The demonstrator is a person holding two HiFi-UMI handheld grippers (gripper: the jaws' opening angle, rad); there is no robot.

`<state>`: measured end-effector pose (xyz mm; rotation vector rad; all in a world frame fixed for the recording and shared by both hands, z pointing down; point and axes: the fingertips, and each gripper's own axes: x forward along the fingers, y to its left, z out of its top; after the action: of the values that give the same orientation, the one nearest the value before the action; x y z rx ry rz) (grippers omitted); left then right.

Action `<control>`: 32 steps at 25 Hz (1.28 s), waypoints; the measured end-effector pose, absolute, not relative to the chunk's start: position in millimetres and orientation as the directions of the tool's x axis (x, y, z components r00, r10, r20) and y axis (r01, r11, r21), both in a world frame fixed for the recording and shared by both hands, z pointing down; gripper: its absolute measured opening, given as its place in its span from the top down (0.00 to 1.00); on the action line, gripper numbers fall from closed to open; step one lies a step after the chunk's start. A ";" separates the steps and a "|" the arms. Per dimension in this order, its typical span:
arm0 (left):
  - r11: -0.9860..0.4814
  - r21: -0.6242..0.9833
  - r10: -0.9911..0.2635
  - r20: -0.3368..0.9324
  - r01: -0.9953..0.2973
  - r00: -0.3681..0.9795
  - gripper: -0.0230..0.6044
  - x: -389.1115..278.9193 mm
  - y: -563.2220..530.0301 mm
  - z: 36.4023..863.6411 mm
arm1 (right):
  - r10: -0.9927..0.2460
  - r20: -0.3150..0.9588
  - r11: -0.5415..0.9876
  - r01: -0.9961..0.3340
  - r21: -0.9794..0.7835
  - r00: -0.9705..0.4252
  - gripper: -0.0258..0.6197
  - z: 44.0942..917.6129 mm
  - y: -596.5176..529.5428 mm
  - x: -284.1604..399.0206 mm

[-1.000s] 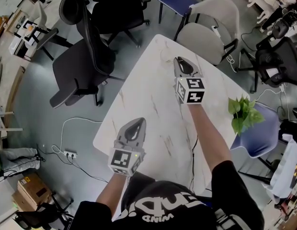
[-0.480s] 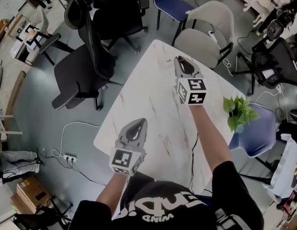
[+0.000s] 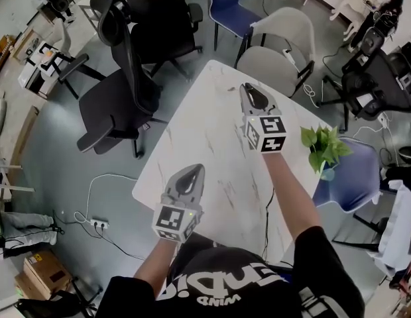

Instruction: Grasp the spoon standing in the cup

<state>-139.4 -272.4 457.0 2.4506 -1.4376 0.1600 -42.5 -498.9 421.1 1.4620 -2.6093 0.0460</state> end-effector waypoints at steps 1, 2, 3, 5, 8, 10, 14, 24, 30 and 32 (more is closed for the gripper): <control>-0.460 0.193 -0.835 0.239 -0.867 0.496 0.94 -138.1 -267.7 454.4 | -0.845 0.140 0.526 -0.849 0.047 -0.516 0.91 417.7 -491.2 -41.4; -0.463 0.190 -0.835 0.236 -0.866 0.498 0.94 -136.9 -262.5 451.8 | -0.845 0.135 0.528 -0.848 0.047 -0.518 0.91 414.4 -483.0 -40.2; -0.465 0.187 -0.834 0.234 -0.865 0.499 0.94 -135.6 -257.2 449.5 | -0.844 0.130 0.530 -0.847 0.047 -0.520 0.91 411.0 -474.6 -38.8; -0.470 0.181 -0.834 0.230 -0.864 0.501 0.94 -133.2 -246.6 445.4 | -0.843 0.120 0.533 -0.845 0.046 -0.525 0.91 403.9 -458.2 -35.1; -0.475 0.176 -0.833 0.227 -0.862 0.505 0.94 -128.7 -233.4 439.4 | -0.843 0.102 0.534 -0.844 0.045 -0.528 0.91 392.5 -436.1 -27.4; -0.478 0.174 -0.832 0.225 -0.861 0.507 0.94 -125.5 -225.2 435.1 | -0.845 0.089 0.533 -0.845 0.047 -0.528 0.91 384.4 -420.7 -20.6; -0.488 0.154 -0.831 0.219 -0.859 0.511 0.94 -120.1 -205.6 426.6 | -0.844 0.056 0.536 -0.842 0.057 -0.534 0.91 366.3 -383.8 -7.2; -0.506 0.129 -0.830 0.198 -0.853 0.522 0.94 -108.6 -170.9 410.4 | -0.847 0.021 0.531 -0.847 -0.003 -0.531 0.91 353.0 -294.0 25.5; -0.526 0.124 -0.818 0.197 -0.842 0.540 0.94 -97.2 -155.7 408.1 | -0.857 0.021 0.513 -0.857 -0.054 -0.514 0.91 355.5 -241.7 47.2; -0.528 0.122 -0.818 0.194 -0.841 0.542 0.94 -94.9 -153.6 407.2 | -0.861 0.033 0.506 -0.861 -0.050 -0.508 0.91 360.7 -226.8 53.3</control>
<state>-94.9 -153.6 407.2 2.5773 -1.4049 0.1665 53.3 -226.8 360.7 1.5566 -2.7226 0.0946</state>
